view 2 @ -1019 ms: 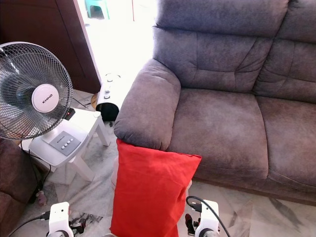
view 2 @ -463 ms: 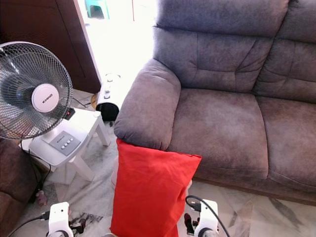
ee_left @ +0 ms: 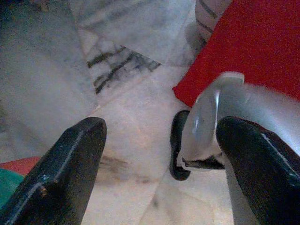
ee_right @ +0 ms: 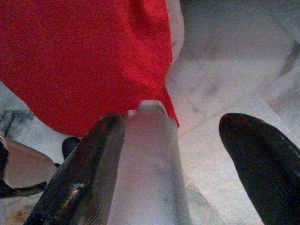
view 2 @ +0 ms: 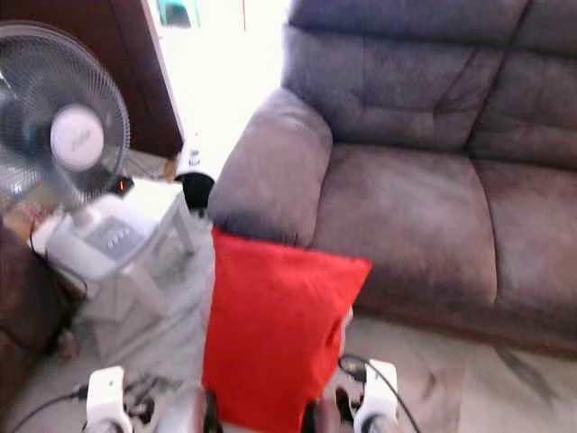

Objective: Move the pillow to the sofa from floor

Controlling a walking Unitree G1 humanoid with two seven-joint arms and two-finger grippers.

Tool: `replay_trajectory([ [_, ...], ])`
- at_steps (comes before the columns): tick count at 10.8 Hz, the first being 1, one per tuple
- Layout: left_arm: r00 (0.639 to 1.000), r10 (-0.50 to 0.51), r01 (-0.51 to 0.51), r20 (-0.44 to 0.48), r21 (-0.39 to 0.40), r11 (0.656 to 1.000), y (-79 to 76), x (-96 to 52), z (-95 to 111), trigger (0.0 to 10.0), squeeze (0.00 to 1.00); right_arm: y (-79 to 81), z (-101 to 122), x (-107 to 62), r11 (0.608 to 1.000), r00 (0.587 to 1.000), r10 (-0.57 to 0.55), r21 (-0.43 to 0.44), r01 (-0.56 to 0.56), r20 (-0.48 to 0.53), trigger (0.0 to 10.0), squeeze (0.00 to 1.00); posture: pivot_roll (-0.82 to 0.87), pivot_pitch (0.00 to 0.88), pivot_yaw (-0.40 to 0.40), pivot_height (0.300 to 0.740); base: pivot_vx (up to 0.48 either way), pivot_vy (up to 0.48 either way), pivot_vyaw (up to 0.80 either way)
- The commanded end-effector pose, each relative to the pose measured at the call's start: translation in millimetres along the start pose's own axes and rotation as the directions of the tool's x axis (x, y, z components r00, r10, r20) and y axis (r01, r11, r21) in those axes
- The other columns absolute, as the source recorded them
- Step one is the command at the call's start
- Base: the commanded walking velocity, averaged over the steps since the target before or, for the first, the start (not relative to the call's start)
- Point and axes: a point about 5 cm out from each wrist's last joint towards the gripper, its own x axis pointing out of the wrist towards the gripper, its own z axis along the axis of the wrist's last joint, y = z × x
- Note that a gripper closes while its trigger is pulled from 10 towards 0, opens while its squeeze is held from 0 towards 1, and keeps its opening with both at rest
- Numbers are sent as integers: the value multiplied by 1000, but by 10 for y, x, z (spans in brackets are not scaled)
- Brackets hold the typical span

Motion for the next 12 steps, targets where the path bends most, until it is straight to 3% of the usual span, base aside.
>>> replay_trajectory([
  [1, 1000, 10, -10, -17, 0, 1000, 26, -11, -52, 10000, 0, -2, -31, -5, 1000, 1000, -8, 12, 8, -7, 10000, 0, 86, 128, -22, 594, 0, 0, 0],
  [7, 1000, 8, -8, 20, 2, 1000, 10, -2, 13, 10000, 0, -7, -24, -5, 1000, 1000, -7, 14, 7, -2, 10000, 0, 84, 129, -21, 594, 0, 0, 0],
  [10, 997, -4, 6, 76, -32, 999, -4, 17, 142, 10000, 0, 8, 11, 1, 1000, 1000, 0, 19, 0, 15, 10000, 0, 87, 130, -20, 594, 0, 0, 0],
  [12, 988, -4, 13, 157, -62, 998, -30, 39, 343, 10000, 0, -18, 260, 22, 999, 994, -14, 38, 10, 113, 10000, 0, 86, 133, -18, 594, 0, 0, 0],
])
